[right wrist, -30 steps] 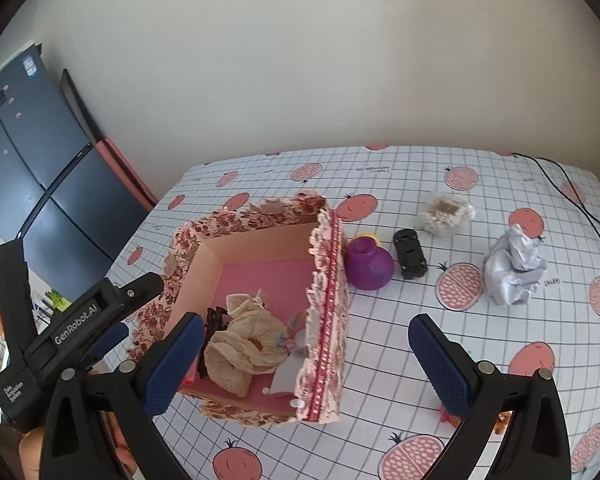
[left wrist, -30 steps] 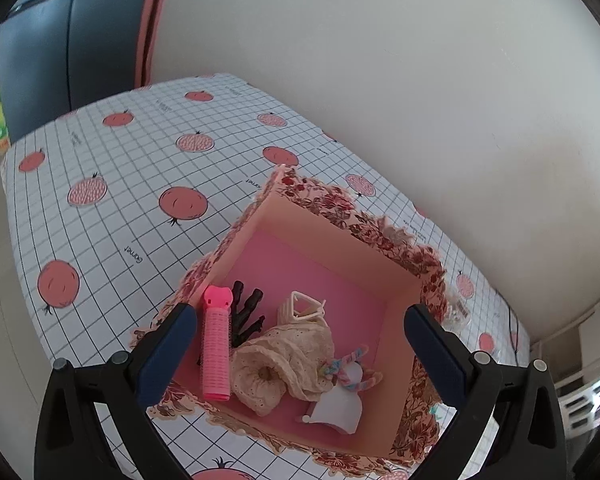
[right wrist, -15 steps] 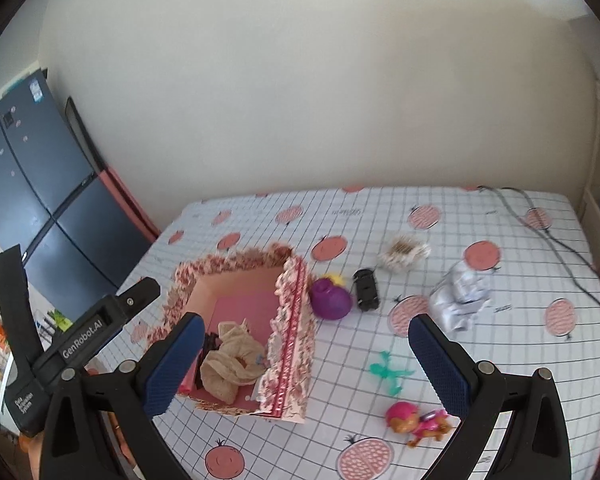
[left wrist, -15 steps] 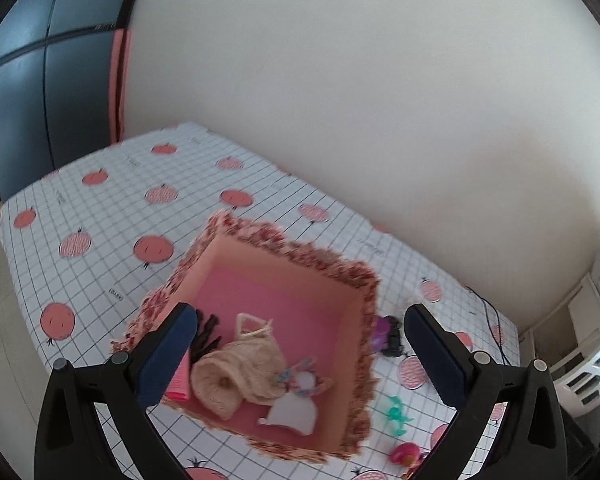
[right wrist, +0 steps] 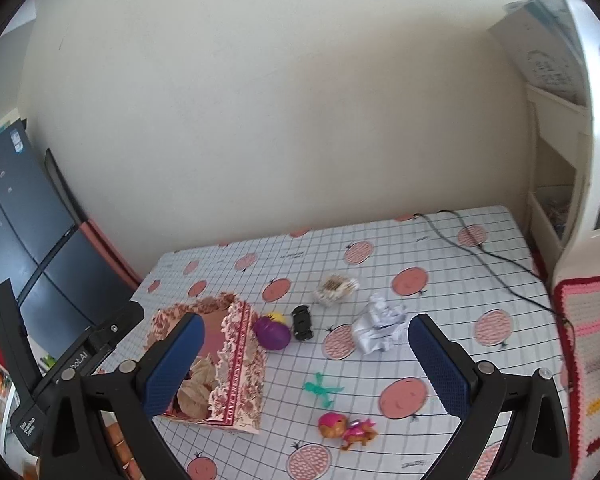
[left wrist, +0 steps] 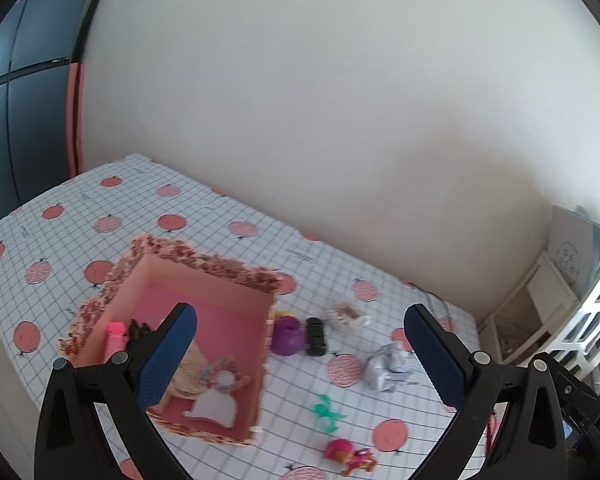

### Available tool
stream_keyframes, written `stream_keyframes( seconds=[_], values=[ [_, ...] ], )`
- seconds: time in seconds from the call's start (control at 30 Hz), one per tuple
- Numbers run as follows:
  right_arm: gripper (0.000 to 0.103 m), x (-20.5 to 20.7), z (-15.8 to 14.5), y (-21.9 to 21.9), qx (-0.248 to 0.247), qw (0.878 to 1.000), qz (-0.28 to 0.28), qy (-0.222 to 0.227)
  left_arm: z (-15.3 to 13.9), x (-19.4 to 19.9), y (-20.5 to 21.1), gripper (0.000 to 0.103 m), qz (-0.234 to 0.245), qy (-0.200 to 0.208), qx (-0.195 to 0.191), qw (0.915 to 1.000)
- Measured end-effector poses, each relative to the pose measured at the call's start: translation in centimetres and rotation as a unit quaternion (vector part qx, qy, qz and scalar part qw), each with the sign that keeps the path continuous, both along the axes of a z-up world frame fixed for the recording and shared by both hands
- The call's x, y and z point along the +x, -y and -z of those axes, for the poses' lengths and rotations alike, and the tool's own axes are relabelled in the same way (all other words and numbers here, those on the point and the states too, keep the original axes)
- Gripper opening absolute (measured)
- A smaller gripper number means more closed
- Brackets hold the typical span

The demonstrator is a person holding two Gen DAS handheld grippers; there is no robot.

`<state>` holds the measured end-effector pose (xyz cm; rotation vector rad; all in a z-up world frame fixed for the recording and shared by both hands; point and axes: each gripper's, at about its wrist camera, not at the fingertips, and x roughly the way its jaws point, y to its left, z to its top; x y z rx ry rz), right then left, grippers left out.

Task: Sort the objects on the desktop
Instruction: 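Move both tools back toward the remaining toys beside the box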

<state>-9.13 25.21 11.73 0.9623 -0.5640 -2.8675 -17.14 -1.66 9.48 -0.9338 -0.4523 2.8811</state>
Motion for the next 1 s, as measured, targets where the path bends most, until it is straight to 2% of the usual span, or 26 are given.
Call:
stream_keyframes(
  seconds=[0.27, 0.4, 0.57, 0.73, 0.87, 1.0],
  values=[
    [0.103, 1.0, -0.1, -3.0, -0.006, 1.0, 0.016, 0.0, -0.6, 0.7, -3.8, 0.103, 0.029, -0.014, 0.007, 0.9994],
    [0.103, 0.7, 1.0, -4.2, -0.008, 1.0, 0.025, 0.016, 0.5, 0.1, -5.5, 0.103, 0.037, -0.005, 0.011, 0.9992],
    [0.103, -0.9, 4.1, -5.7, -0.011, 0.997, 0.041, 0.06, 4.9, -1.9, -8.5, 0.103, 0.071, 0.077, 0.004, 0.9945],
    [0.103, -2.7, 8.5, -6.7, -0.024, 0.991, 0.047, 0.123, 10.1, -3.5, -11.1, 0.103, 0.084, 0.165, -0.005, 0.9828],
    [0.103, -3.7, 11.6, -6.9, -0.026, 0.985, 0.051, 0.164, 13.9, -3.7, -12.2, 0.103, 0.087, 0.218, -0.002, 0.9721],
    [0.103, -4.4, 14.1, -7.0, -0.03, 0.979, 0.05, 0.197, 16.3, -3.8, -12.7, 0.103, 0.083, 0.25, -0.004, 0.9646]
  ],
)
